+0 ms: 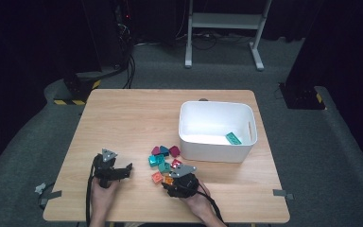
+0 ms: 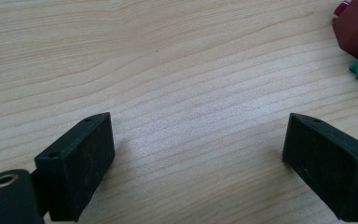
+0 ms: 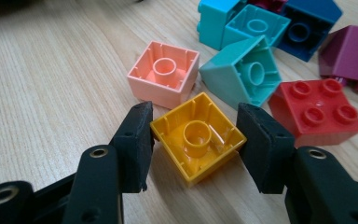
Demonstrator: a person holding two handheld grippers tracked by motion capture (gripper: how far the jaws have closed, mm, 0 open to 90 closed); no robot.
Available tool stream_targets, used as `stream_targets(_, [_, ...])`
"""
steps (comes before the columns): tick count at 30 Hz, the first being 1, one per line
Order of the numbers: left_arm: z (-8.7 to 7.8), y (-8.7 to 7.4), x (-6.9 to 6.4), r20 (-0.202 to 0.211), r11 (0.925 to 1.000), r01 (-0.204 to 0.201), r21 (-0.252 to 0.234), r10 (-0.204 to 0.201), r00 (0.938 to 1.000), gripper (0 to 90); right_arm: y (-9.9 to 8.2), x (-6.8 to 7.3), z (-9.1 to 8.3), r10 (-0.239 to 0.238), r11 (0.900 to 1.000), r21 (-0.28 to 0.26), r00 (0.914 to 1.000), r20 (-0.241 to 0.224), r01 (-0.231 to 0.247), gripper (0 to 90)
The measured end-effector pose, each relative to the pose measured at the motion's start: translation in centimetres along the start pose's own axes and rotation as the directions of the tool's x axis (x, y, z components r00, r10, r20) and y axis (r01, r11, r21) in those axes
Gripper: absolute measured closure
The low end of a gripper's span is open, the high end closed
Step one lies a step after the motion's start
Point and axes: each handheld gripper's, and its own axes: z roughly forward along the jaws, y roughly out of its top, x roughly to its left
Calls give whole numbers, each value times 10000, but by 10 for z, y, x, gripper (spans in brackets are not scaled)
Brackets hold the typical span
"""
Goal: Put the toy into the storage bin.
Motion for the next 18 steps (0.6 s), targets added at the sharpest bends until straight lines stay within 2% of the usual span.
stream_targets(18, [0,0,0,0,10000,0,0,0,10000,91,4,-16,-30,181,9989,-423,9998,21,-180,482])
